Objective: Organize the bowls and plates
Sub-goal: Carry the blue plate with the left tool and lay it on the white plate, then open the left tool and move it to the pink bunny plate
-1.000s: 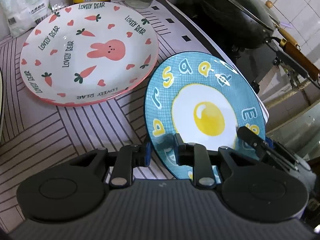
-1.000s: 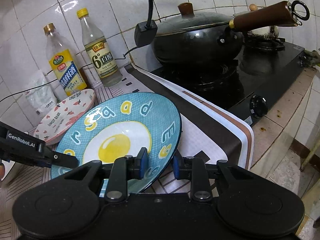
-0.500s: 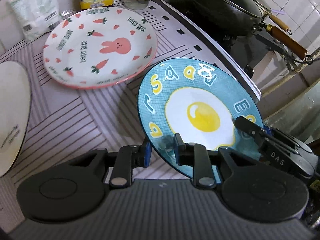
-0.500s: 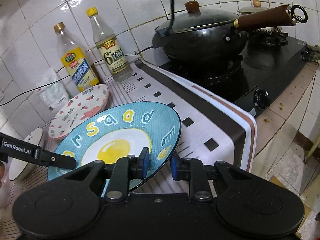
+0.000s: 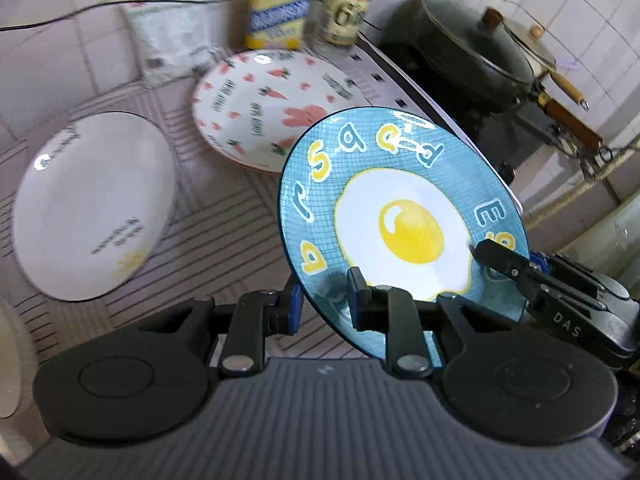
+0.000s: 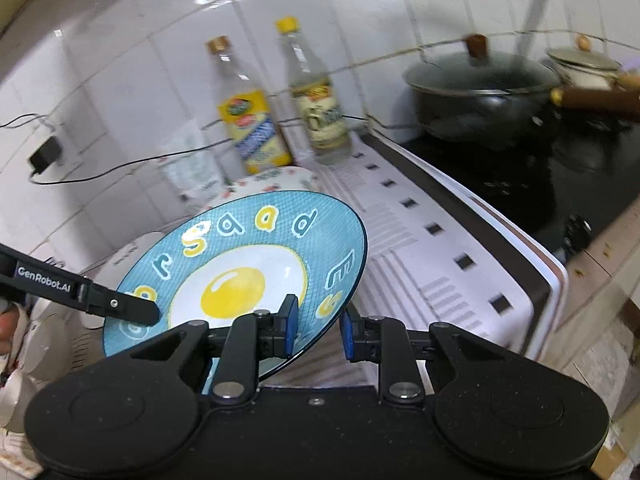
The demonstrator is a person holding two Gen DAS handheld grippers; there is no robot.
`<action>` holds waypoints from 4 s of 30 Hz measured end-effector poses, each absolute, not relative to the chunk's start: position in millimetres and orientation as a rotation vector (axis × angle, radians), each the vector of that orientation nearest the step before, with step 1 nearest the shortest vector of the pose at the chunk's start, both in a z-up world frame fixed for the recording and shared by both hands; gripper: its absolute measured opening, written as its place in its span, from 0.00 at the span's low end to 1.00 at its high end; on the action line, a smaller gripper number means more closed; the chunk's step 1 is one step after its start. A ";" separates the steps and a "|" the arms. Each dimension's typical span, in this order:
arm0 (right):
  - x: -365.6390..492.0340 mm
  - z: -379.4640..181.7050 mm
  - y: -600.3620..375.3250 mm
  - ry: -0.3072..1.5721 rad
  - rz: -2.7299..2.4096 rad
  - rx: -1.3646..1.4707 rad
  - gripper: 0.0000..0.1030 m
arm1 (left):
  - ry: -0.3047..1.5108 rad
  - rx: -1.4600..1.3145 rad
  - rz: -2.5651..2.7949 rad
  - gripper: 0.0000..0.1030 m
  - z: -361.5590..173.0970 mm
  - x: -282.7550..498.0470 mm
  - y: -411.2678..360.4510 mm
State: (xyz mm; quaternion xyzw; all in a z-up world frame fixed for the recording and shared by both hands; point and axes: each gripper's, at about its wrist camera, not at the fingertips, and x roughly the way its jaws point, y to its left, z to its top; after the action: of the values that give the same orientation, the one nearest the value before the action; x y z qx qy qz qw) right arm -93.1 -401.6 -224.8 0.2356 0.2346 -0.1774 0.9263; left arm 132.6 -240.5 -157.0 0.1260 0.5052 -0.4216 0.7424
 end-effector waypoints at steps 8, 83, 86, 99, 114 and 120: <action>-56.7 -200.7 -381.3 0.490 -0.219 0.401 0.26 | 1.078 0.213 -0.822 0.20 -140.6 158.7 -199.3; 148.0 -204.2 -299.7 0.718 -0.017 0.100 0.27 | 1.297 0.327 -0.370 0.24 -174.1 291.0 -141.9; 131.4 -190.7 -303.9 0.699 -0.015 0.098 0.29 | 1.257 0.329 -0.391 0.25 -156.8 278.8 -145.7; 45.5 -156.2 -365.0 0.579 -0.121 0.098 0.60 | 1.089 0.367 -0.591 0.39 -106.3 232.3 -204.0; 36.8 -199.0 -416.3 0.535 -0.283 0.196 0.88 | 0.997 0.392 -0.733 0.64 -139.3 230.3 -282.8; 48.6 -225.0 -432.6 0.560 -0.308 0.297 0.88 | 0.977 0.455 -0.744 0.66 -163.1 246.4 -303.8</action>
State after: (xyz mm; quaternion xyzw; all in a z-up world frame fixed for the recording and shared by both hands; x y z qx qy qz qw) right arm 48.6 -432.6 -225.0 0.1455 0.2743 -0.1508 0.9385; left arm 246.4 -303.8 -163.1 0.2114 0.4543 -0.3462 0.7931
